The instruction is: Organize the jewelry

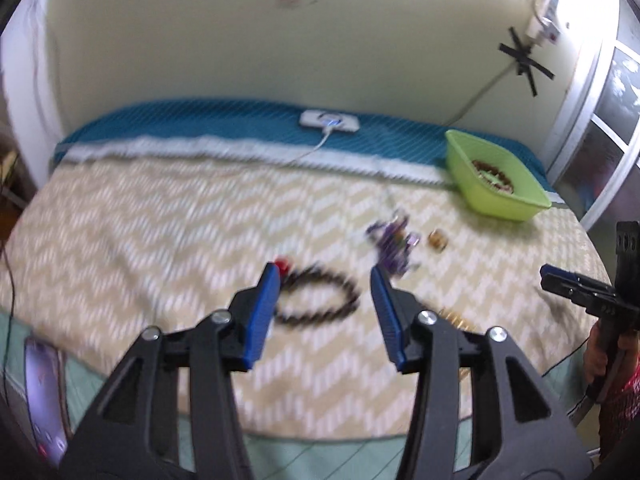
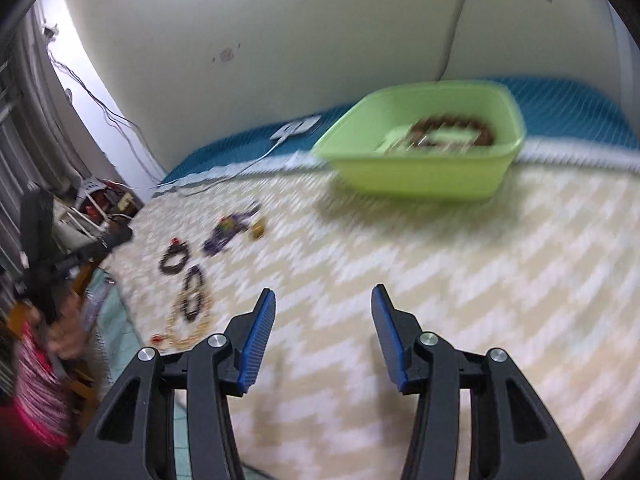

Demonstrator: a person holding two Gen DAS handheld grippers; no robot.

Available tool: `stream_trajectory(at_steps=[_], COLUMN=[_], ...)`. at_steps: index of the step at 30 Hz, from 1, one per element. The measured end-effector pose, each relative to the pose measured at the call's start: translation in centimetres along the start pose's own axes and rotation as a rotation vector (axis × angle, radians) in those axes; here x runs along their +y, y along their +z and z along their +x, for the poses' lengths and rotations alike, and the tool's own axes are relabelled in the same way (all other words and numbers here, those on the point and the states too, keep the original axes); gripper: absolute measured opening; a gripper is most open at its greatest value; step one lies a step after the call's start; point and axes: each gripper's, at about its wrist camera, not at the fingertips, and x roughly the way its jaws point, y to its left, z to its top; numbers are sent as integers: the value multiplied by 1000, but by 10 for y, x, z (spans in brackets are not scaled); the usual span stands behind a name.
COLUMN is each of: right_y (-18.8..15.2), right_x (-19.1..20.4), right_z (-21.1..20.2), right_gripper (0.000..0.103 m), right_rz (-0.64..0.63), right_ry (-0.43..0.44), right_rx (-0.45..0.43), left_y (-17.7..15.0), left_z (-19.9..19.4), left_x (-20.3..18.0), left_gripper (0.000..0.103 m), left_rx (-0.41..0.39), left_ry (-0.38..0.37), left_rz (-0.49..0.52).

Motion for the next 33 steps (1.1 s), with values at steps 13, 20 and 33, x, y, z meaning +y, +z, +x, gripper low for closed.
stream_trajectory(at_steps=[13,20,33], right_y=[-14,-18,48], right_x=[99,105,69], right_z=[64,65,-12], right_gripper=[20,0,0], right_rz=[-298,-387,-228], right_ry=[-68,-91,-27], right_rx=[113,110,-125], left_y=[-48,-53,32], left_z=[11,41,11], left_x=[-42,-84,-122], left_gripper=[45,8,0], left_rx=[65,157,27], left_ry=[-193,-196,-254], left_rz=[42,143,210])
